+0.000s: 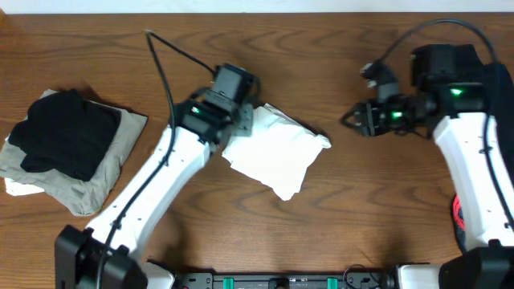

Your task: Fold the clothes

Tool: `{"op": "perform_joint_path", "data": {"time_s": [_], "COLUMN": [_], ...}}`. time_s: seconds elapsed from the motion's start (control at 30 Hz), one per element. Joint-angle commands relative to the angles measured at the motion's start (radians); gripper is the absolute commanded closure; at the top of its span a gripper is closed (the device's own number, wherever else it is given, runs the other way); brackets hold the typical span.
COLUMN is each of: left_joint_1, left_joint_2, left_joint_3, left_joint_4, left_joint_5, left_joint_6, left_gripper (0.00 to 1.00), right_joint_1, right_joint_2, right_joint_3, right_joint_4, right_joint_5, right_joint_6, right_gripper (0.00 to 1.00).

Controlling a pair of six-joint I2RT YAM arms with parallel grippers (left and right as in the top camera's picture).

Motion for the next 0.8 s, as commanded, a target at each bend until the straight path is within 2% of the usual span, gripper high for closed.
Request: {"op": "perform_joint_path", "data": {"time_s": [0.0,0.17,0.37,0.5,0.6,0.77], "left_joint_1": [0.042,0.06,0.06,0.06,0.06,0.053], "left_joint_2": [0.08,0.189,0.258,0.292,0.326,0.414], "left_joint_3": [0.013,0.013,0.013,0.013,0.011,0.008], "left_joint_4": [0.016,0.061,0.103,0.117,0.116,0.122], "left_joint_5": [0.079,0.251,0.356,0.365,0.365,0.365], "left_joint_6": [-0.013,-0.008,-0.008,-0.008,-0.009,-0.008], "left_gripper": [0.68,0.68,0.68,0.68,0.68,0.68], "right_joint_1": [0.079,0.171,0.198,0.195,0.187,0.173], "right_joint_2": [0.048,0.171,0.331,0.458,0.541,0.608], "right_joint_3": [-0.008,-0.028,-0.041,-0.041,-0.041,-0.041], "right_joint_4": [0.005,0.069,0.129,0.134,0.13,0.107], "right_joint_5": [-0.13,-0.13,-0.13,-0.125,-0.103,-0.036], "right_joint_6": [-0.054,0.006,0.037,0.036,0.036,0.036], "right_gripper": [0.71,0.73,0.74,0.74,0.78,0.78]}}
